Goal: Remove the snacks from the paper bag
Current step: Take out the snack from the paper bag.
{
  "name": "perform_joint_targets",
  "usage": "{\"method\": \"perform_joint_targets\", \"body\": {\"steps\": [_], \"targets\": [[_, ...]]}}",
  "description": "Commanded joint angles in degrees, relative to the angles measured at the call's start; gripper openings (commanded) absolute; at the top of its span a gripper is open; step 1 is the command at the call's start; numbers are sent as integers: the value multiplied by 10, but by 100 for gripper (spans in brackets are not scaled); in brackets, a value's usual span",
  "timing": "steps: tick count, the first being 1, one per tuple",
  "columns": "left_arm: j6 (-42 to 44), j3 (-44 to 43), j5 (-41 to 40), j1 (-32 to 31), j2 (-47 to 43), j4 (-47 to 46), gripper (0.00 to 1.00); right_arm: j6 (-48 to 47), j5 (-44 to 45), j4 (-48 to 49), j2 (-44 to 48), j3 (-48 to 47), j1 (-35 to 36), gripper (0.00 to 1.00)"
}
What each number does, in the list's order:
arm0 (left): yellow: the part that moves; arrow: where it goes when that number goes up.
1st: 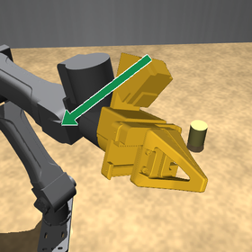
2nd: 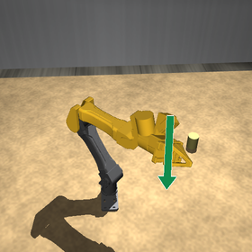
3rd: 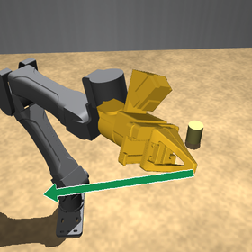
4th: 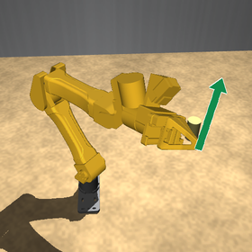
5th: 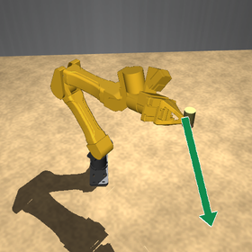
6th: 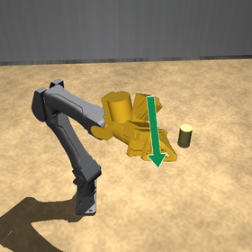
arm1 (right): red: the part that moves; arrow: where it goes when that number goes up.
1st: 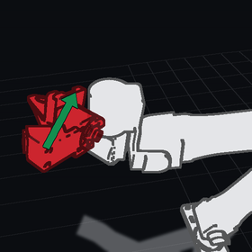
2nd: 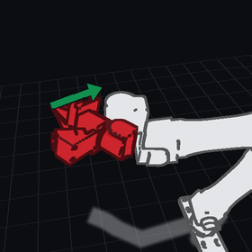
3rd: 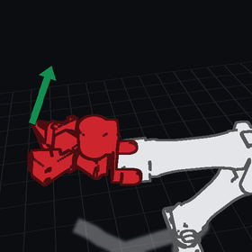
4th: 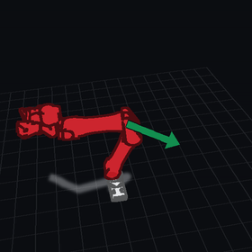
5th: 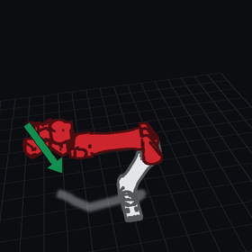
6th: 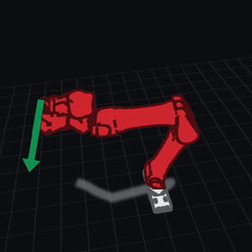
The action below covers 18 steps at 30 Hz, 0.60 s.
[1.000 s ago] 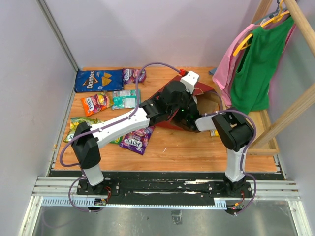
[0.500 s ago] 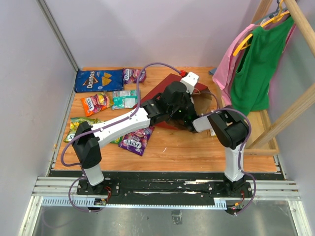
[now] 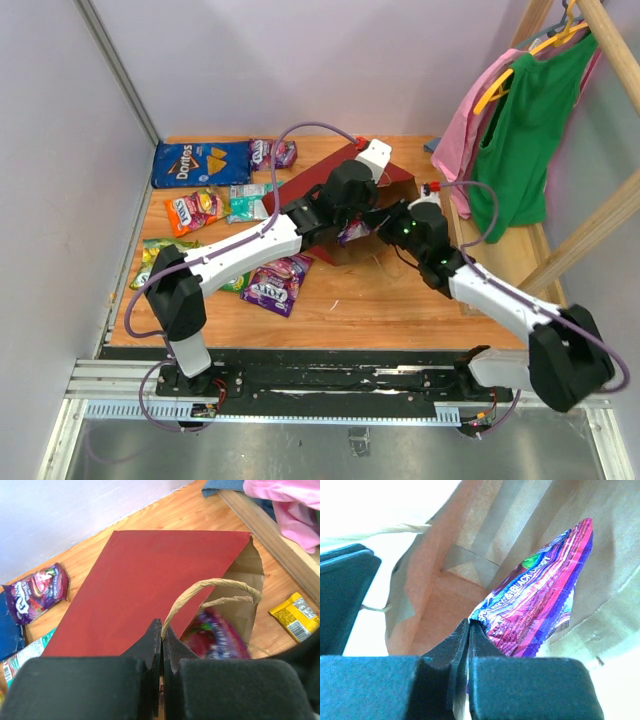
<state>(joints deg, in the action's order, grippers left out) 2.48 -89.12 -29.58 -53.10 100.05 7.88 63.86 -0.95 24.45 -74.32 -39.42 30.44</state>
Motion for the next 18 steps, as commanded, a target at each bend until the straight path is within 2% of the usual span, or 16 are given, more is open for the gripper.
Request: {"method": "perform_joint_targets", "body": {"steps": [1, 6, 10, 14, 18], "targets": [[15, 4, -32, 3, -9, -23, 1, -62, 63, -132, 97, -3, -4, 1], [21, -14, -32, 11, 0, -22, 1, -103, 91, -223, 188, -22, -5, 1], [10, -63, -8, 28, 11, 8, 0, -120, 105, -281, 250, -26, -13, 1], [1, -193, 24, 52, 51, 86, 1, -148, 75, -355, 306, -50, -37, 1], [7, -311, 30, 71, 105, 134, 1, -255, 17, -424, 348, -87, -43, 1]]}}
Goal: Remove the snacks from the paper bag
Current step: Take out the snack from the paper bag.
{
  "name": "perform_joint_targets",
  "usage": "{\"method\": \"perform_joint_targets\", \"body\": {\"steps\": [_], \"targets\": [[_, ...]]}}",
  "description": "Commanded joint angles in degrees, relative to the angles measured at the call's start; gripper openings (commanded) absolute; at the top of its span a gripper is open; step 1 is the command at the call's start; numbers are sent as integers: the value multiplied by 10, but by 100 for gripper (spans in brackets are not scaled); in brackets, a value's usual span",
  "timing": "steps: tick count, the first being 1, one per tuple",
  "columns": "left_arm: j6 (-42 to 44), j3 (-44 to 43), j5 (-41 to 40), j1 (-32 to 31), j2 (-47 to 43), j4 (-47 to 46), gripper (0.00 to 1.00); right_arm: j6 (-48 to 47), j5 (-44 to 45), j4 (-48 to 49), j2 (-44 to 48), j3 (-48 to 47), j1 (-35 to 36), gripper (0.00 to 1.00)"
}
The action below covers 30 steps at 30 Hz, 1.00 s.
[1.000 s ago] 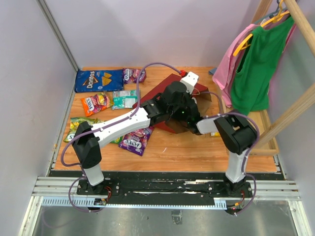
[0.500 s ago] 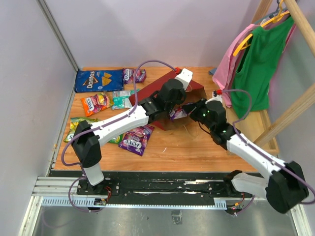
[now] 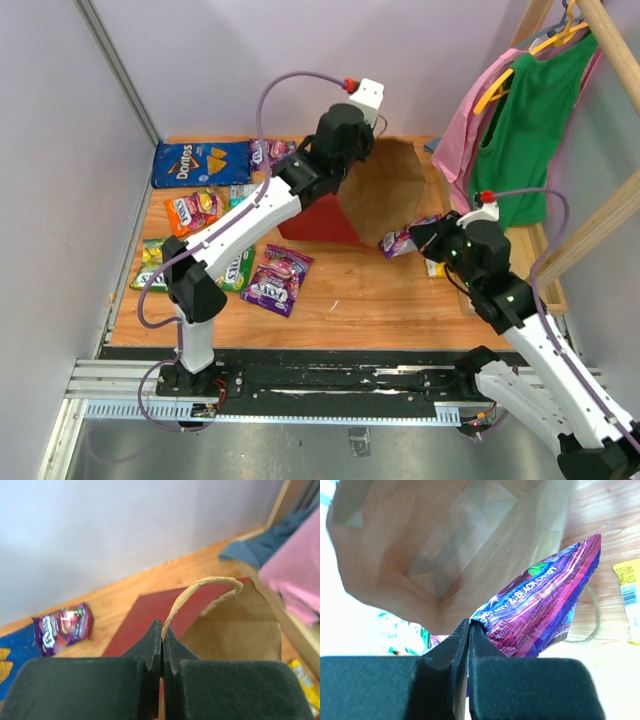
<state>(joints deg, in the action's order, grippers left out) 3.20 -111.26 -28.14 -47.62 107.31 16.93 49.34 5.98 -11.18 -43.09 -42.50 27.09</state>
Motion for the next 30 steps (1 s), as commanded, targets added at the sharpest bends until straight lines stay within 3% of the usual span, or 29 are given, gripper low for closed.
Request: {"method": "perform_joint_targets", "body": {"steps": [1, 5, 10, 16, 24, 30], "targets": [[-2, -107, 21, 22, 42, 47, 0, -135, -86, -85, 35, -68, -9, 1], [-39, -170, 61, 49, 83, 77, 1, -190, -187, -180, 20, -107, -7, 1], [-86, -192, 58, 69, 116, 75, 1, -192, -256, -113, 76, -65, 21, 1], [-104, -185, 67, 80, 150, 54, 1, -248, -310, -122, 27, -151, 83, 1], [-122, -179, 114, 90, 157, 28, 1, -192, -349, 6, -37, -84, 105, 1], [-142, -203, 161, 101, 165, 39, 1, -185, -341, 96, -147, -47, 129, 1]]}}
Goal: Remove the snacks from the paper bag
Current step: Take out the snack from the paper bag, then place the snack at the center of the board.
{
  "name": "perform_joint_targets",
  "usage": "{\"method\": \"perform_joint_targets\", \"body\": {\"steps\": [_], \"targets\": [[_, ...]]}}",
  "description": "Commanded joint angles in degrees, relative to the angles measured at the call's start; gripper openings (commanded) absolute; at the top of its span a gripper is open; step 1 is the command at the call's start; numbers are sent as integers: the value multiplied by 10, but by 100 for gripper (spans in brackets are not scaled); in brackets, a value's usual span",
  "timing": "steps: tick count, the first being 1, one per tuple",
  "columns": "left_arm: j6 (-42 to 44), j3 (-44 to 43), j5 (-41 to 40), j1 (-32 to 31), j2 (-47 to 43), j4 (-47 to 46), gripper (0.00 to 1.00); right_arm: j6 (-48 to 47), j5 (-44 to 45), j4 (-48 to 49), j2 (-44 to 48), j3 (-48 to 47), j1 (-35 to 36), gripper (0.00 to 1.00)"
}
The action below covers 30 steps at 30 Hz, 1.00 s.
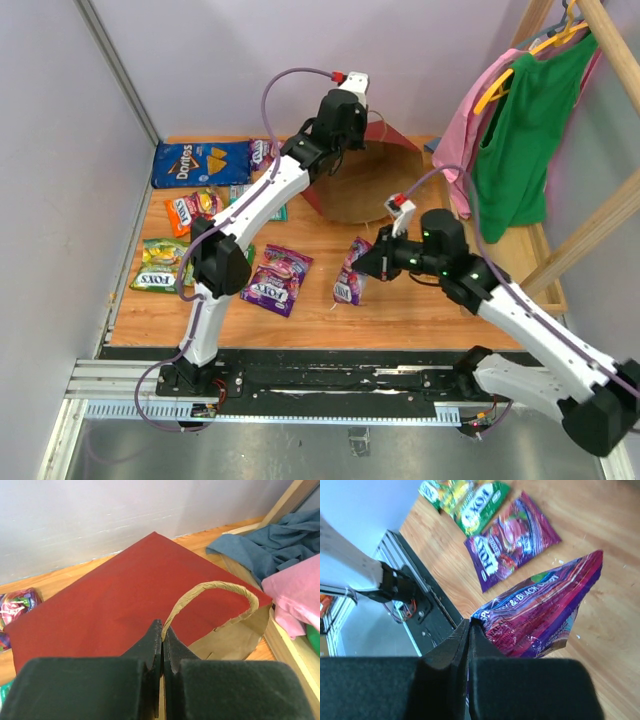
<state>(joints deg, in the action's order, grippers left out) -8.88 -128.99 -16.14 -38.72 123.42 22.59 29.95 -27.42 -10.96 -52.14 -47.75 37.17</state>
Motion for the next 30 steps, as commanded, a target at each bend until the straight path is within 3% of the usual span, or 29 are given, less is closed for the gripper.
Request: {"method": "perform_joint_targets", "body": {"steps": [1, 7, 15, 16, 17, 19, 20, 24, 30], "targets": [[-23, -26, 44, 13, 3, -17, 1, 2, -1, 101, -74, 1, 40, 1], [-31, -27, 62, 13, -6, -20, 0, -15, 24, 135, -169, -36, 107, 1], [-23, -5, 63, 15, -26, -18, 0, -5, 166, 136, -193, 38, 114, 1], [-23, 0, 64, 16, -29, -20, 0, -3, 180, 139, -200, 51, 113, 6], [-25, 4, 66, 16, -31, -21, 1, -2, 189, 144, -213, 64, 112, 21], [-26, 8, 71, 17, -33, -19, 0, 8, 195, 108, -246, 64, 106, 63], [-24, 8, 72, 18, -33, -17, 0, 13, 201, 74, -257, 50, 104, 72], [-18, 15, 68, 19, -39, -7, 0, 7, 275, -2, -213, 30, 122, 79], [-18, 26, 75, 21, -47, -10, 1, -30, 442, -111, -154, -39, 171, 75]]}}
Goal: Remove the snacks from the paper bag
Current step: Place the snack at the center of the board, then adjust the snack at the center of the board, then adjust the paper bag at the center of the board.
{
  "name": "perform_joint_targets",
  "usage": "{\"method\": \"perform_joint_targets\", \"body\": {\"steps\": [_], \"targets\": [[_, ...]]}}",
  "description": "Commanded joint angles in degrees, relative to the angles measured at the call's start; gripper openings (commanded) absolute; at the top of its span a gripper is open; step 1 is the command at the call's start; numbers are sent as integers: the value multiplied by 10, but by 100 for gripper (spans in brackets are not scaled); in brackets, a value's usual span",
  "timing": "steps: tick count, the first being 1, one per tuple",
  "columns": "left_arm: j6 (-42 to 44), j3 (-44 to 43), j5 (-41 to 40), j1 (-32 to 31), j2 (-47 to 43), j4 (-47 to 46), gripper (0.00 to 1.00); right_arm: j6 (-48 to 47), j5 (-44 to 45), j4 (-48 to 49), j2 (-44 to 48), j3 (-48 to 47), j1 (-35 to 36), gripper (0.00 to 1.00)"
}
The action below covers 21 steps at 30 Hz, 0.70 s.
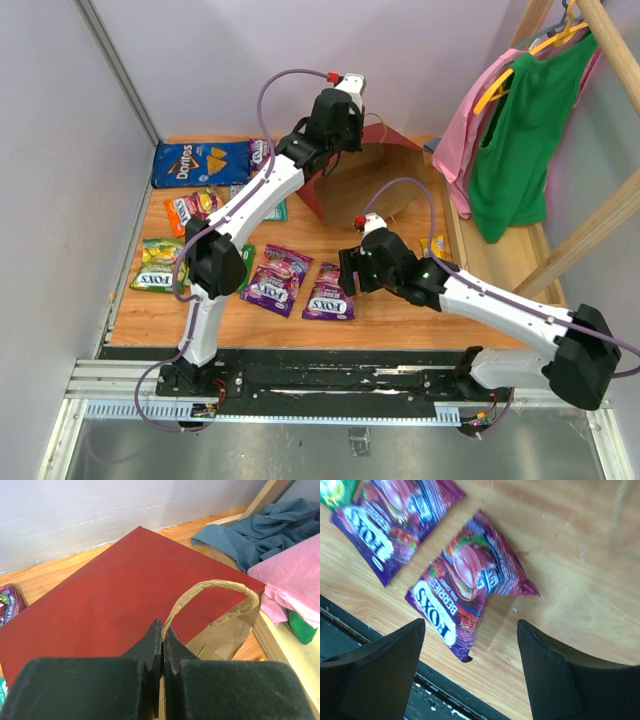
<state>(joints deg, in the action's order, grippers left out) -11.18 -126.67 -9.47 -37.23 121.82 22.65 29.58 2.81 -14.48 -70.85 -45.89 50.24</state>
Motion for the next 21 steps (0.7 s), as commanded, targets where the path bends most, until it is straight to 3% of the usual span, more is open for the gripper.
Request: {"method": "perform_joint_targets", "body": {"steps": [1, 3, 5, 8, 12, 16, 21], "targets": [[6, 3, 9, 6, -31, -9, 1, -30, 169, -96, 36, -68, 56, 73], [8, 3, 9, 6, -31, -6, 1, -41, 200, -104, 43, -76, 71, 59], [9, 4, 9, 7, -32, -5, 0, -51, 183, -85, 50, -70, 73, 29], [8, 5, 10, 7, -32, -6, 1, -66, 142, -29, 38, -42, 72, 4], [7, 6, 10, 7, -30, -5, 1, -83, 113, 37, -7, -16, 71, 1], [5, 7, 14, 8, -28, -3, 1, -105, 36, 163, -54, 20, 55, 1], [12, 13, 14, 11, -30, 5, 1, -59, -49, 262, -125, 81, 19, 1]]}}
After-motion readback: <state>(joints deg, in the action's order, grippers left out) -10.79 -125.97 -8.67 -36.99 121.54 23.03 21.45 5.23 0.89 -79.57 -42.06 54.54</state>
